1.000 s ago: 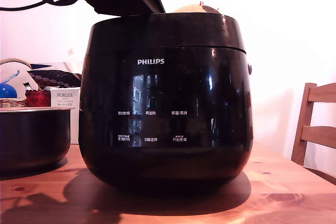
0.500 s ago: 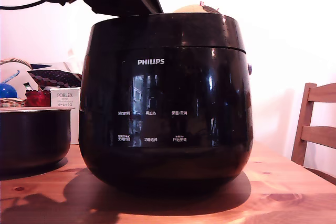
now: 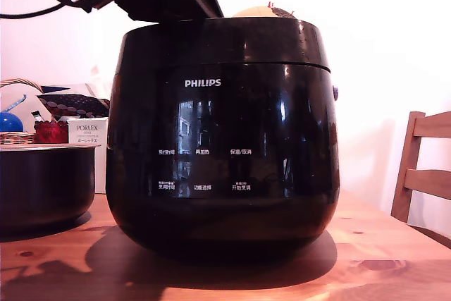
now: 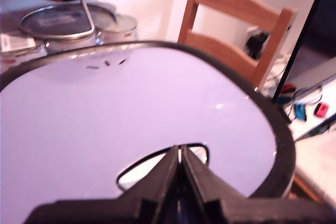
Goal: Open the rice cooker by pressing the large metal button on the top of its lid with medium force
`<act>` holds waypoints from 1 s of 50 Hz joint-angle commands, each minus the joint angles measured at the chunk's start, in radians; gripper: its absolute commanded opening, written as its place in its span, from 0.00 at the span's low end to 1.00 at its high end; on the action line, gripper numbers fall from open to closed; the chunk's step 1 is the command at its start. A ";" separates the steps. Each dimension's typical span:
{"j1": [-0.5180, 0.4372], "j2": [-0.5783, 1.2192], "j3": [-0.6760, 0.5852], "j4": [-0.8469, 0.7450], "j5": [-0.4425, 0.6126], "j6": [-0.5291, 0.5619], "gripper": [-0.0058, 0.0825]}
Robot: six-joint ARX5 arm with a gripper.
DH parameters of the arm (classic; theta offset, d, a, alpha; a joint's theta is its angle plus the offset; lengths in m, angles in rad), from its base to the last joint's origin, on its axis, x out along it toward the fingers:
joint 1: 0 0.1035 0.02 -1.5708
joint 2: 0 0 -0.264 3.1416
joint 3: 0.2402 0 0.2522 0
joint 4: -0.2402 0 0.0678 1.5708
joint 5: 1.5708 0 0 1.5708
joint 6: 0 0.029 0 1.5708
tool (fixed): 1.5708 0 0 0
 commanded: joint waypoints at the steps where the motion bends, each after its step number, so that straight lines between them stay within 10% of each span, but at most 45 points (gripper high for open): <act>1: -0.008 0.052 -0.063 0.019 -0.006 -0.003 0.04; 50: -0.010 -0.029 -0.063 0.395 -0.031 0.250 0.04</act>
